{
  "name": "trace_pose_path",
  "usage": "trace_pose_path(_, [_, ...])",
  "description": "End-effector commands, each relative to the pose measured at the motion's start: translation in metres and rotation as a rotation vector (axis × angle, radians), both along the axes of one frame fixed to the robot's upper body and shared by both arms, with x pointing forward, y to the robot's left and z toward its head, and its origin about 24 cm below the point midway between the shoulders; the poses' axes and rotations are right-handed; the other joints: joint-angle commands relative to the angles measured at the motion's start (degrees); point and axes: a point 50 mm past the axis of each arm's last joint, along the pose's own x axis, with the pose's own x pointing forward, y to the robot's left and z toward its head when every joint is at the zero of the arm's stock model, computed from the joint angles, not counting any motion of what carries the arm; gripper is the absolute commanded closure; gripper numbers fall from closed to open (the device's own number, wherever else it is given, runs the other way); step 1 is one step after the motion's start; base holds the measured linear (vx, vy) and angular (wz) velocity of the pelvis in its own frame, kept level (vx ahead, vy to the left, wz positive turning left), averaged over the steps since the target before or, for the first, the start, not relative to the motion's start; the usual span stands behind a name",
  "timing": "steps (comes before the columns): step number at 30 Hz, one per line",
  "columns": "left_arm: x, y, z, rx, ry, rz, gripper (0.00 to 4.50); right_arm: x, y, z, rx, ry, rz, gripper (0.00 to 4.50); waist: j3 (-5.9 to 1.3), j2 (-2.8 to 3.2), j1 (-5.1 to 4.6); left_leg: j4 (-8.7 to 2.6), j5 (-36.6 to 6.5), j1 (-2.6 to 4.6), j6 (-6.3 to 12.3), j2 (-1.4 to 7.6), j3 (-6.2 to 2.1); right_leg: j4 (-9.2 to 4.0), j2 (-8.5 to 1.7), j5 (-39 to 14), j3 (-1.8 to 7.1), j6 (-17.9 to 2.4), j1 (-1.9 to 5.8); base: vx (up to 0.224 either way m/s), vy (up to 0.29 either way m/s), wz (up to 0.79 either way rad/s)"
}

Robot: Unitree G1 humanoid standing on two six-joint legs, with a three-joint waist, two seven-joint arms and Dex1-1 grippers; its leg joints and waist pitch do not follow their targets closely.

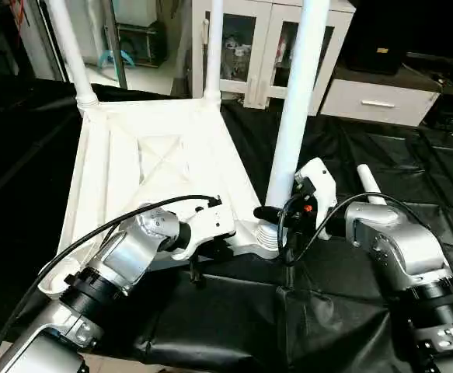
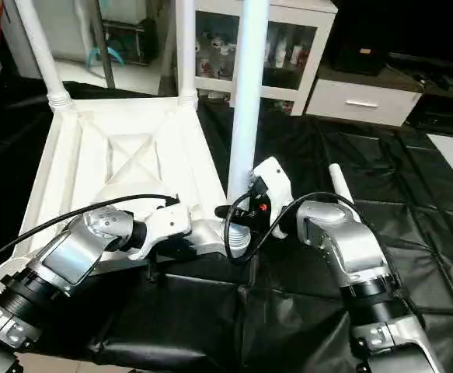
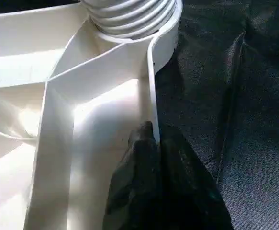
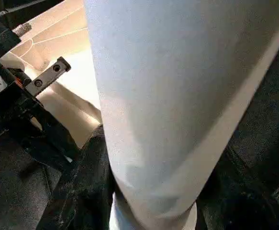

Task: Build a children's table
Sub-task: Insert table leg to table base

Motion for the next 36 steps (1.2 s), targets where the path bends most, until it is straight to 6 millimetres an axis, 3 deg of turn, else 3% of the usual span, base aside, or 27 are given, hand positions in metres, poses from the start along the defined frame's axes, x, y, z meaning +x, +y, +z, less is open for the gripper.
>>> trace_pose_path(1, [-0.019, 0.001, -0.032, 0.111, 0.125, -0.055, 4.50, 0.000, 0.003, -0.006, -0.005, 0.026, 0.011, 2.63, -1.98, 0.32, -0.09, -4.90, -12.4, 0.65, -1.26, 6.67, -3.59, -5.59, -8.08, -20.3, 5.07, -7.1, 1.91, 0.000, 0.000, 0.00])
trace_pose_path(9, [-0.020, 0.003, -0.031, 0.099, 0.126, -0.035, 4.50, 0.003, -0.011, -0.012, 0.081, 0.036, -0.122, 2.64, -1.93, 0.21, -0.43, -5.02, -14.8, 0.79, -1.86, 6.69, -3.74, -5.96, -8.20, -22.6, 5.06, -6.6, 1.71, 0.000, 0.000, 0.00])
trace_pose_path(13, [-0.019, 0.003, -0.031, 0.095, 0.125, -0.028, 4.50, 0.002, -0.017, -0.014, 0.114, 0.036, -0.167, 2.64, -2.06, 0.21, -0.45, -5.15, -14.0, 0.64, -1.79, 6.76, -3.77, -5.70, -8.04, -20.8, 5.01, -7.0, 1.79, 0.000, 0.000, 0.00])
trace_pose_path(21, [-0.015, 0.003, -0.030, 0.088, 0.114, -0.007, 4.50, -0.021, -0.017, -0.031, 0.213, 0.016, -0.240, 2.64, -1.92, 0.68, -0.11, -5.51, -15.1, 0.98, -2.06, 6.91, -3.73, -6.19, -8.16, -20.7, 5.09, -6.4, 1.57, 0.000, 0.000, 0.00])
trace_pose_path(22, [-0.015, 0.003, -0.030, 0.088, 0.113, -0.006, 4.50, -0.023, -0.017, -0.033, 0.220, 0.016, -0.245, 2.64, -1.77, 0.57, -0.18, -5.74, -16.3, 1.11, -2.20, 6.92, -3.76, -6.44, -8.11, -21.8, 4.97, -6.1, 1.62, 0.000, 0.000, 0.00])
trace_pose_path(23, [-0.015, 0.003, -0.030, 0.088, 0.112, -0.004, 4.50, -0.026, -0.015, -0.035, 0.228, 0.015, -0.248, 2.64, -1.49, 0.90, -0.29, -5.88, -18.4, 1.34, -2.44, 6.84, -3.97, -6.76, -8.24, -24.9, 4.90, -5.8, 1.59, 0.000, 0.000, 0.00])
trace_pose_path(25, [-0.014, 0.003, -0.029, 0.087, 0.110, -0.002, 4.50, -0.033, -0.012, -0.040, 0.233, 0.012, -0.246, 2.64, -1.44, 0.69, -0.34, -5.84, -20.4, 1.66, -2.58, 6.77, -4.04, -7.44, -8.46, -29.5, 4.91, -4.5, 1.44, 0.000, 0.000, 0.00])
trace_pose_path(26, [-0.013, 0.003, -0.029, 0.088, 0.109, -0.002, 4.50, -0.034, -0.011, -0.041, 0.234, 0.011, -0.245, 2.64, -1.45, 1.06, -0.20, -5.81, -20.4, 1.72, -2.56, 6.71, -4.03, -7.60, -8.54, -30.1, 5.01, -4.1, 1.31, 0.000, 0.000, 0.00])
trace_pose_path(27, [-0.013, 0.003, -0.029, 0.088, 0.109, -0.001, 4.50, -0.036, -0.010, -0.042, 0.235, 0.010, -0.243, 2.64, -1.44, 0.88, -0.28, -5.98, -20.5, 1.67, -2.54, 6.82, -4.17, -7.66, -8.46, -30.5, 4.96, -3.7, 1.37, 0.000, 0.000, 0.00])
trace_pose_path(33, [-0.012, 0.004, -0.029, 0.090, 0.102, 0.005, 4.50, -0.047, -0.008, -0.048, 0.156, -0.030, -0.199, 2.64, -1.57, 0.75, -0.24, -6.31, -17.8, 1.37, -1.95, 7.03, -4.00, -7.16, -8.32, -25.3, 5.11, -4.7, 1.59, 0.000, 0.000, 0.00])
trace_pose_path(36, [-0.011, 0.004, -0.028, 0.090, 0.101, 0.008, 4.50, -0.050, -0.007, -0.051, 0.109, -0.030, -0.163, 2.64, -1.45, 0.83, -0.23, -6.33, -18.0, 1.32, -1.93, 7.03, -4.01, -7.10, -8.36, -25.4, 5.12, -5.0, 1.64, 0.000, 0.000, 0.00])
